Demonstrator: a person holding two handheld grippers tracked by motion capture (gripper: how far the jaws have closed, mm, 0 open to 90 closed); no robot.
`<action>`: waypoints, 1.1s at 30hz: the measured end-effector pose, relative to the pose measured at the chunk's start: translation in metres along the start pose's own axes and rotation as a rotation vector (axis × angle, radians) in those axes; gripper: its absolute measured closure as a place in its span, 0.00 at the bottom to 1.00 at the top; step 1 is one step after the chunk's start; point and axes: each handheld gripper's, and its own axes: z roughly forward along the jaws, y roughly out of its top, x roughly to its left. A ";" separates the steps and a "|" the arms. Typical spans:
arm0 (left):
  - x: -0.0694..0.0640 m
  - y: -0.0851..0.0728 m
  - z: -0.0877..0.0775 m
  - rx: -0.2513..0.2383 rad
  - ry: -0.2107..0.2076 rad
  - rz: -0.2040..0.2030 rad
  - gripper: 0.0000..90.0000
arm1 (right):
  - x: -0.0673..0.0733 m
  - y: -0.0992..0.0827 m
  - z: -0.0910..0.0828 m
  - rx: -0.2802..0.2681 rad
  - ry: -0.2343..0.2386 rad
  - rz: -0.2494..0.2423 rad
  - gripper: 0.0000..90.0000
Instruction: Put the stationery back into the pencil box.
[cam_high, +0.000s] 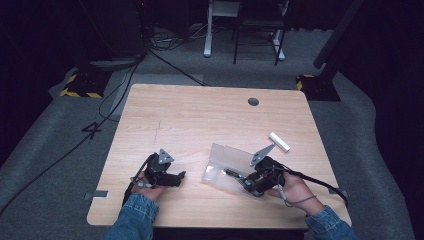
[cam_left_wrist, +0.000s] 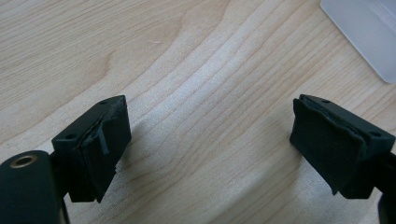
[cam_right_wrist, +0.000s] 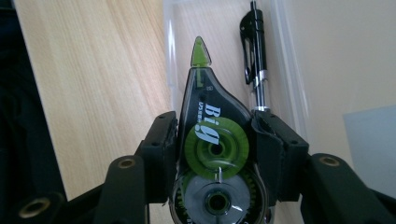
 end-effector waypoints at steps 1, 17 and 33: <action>0.000 0.000 0.000 0.000 0.000 0.000 0.14 | 0.000 0.000 0.001 0.004 -0.006 -0.002 0.57; 0.000 0.000 0.000 -0.001 0.000 0.001 0.14 | 0.002 -0.001 0.007 0.048 -0.031 -0.027 0.57; 0.000 0.000 0.000 -0.002 0.000 0.002 0.14 | 0.000 -0.001 0.010 0.064 -0.007 -0.011 0.54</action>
